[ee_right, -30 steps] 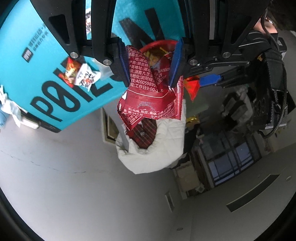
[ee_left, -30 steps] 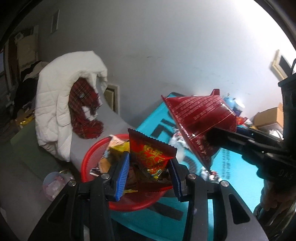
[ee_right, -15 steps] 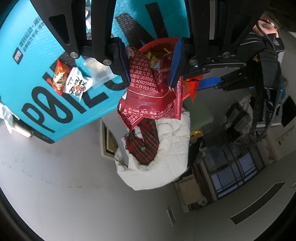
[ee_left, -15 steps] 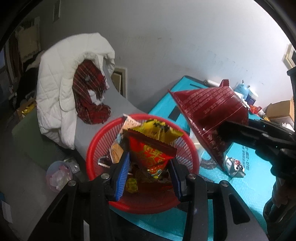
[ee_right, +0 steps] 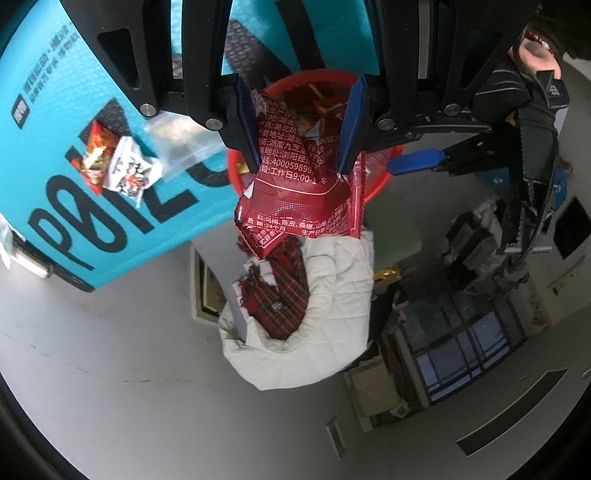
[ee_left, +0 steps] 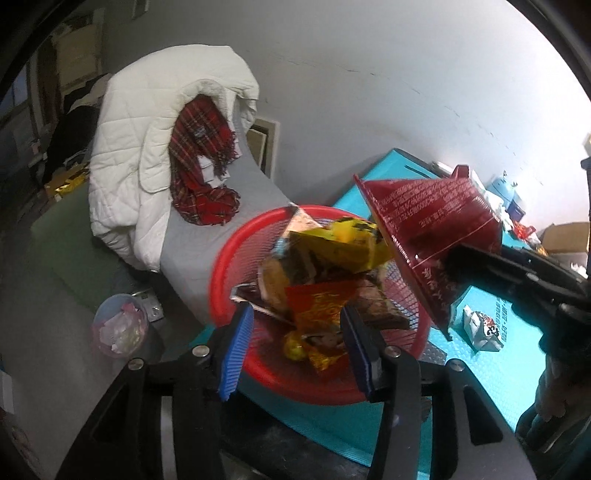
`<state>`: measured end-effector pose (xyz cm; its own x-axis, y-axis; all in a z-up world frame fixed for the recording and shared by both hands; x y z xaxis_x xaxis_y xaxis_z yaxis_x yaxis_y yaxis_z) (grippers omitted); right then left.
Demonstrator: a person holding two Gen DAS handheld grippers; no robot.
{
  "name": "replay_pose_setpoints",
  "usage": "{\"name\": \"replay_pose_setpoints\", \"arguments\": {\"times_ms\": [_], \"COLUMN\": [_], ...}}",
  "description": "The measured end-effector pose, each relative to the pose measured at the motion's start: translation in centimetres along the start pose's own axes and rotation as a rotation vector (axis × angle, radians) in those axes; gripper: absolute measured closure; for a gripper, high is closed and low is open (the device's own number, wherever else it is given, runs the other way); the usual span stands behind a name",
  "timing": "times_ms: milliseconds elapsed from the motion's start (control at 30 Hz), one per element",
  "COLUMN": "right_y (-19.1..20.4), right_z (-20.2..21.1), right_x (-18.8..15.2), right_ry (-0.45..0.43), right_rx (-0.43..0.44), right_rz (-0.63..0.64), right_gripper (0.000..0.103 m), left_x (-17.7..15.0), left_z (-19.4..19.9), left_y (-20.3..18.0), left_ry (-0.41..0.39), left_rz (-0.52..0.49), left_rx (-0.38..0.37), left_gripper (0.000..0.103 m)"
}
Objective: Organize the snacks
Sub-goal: 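Open both tools to drop the packets into the red basket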
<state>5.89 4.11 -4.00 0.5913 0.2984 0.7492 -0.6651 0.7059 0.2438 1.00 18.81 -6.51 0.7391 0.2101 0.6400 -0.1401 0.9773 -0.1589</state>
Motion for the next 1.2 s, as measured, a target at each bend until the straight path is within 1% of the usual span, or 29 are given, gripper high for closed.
{"name": "replay_pose_setpoints", "arguments": {"times_ms": [267,433,700,900,933,1033,1100,1200], "right_y": [1.9,2.0,1.7,1.7,1.8,1.7,1.7,1.7], "right_z": [-2.6,-4.4,-4.5,-4.3,-4.2,-3.6,-3.3,-2.5], "right_x": [-1.5,-3.1,-4.2,-4.1,-4.0,-3.7,-3.5,-3.1], "right_ry": [0.014,0.034,0.018,0.032,0.032,0.032,0.029,0.009], "right_rx": [0.015,0.023,0.02,0.005,0.0,0.0,0.0,-0.006], "right_rz": [0.048,0.052,0.077,0.086,0.085,0.086,0.088,0.097], "right_gripper": [0.063,0.063,0.062,0.052,0.047,0.047,0.044,0.042], "left_x": [-0.2,-0.9,-1.0,-1.0,-0.9,-0.8,-0.6,-0.3], "left_z": [0.9,0.7,0.4,0.8,1.0,1.3,1.6,2.2], "left_y": [2.3,2.7,2.0,1.5,1.5,1.2,0.9,0.6], "left_ry": [-0.022,-0.007,-0.005,-0.018,-0.02,-0.031,-0.039,-0.056], "left_rz": [0.027,0.032,0.019,0.016,0.017,0.015,0.014,0.012], "left_rx": [0.059,0.062,0.042,0.036,0.035,0.04,0.039,0.038], "left_gripper": [0.055,0.055,0.055,0.055,0.055,0.055,0.055,0.055]}}
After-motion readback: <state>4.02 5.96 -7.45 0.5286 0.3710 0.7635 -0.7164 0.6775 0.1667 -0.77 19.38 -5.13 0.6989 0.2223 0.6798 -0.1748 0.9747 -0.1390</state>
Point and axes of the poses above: each gripper's, at about its wrist camera, not at the fingertips, and z roughly against the way its jaws point, y to its left, x to its top, the point moved 2 cm from there along -z, roughly the way its jaws point
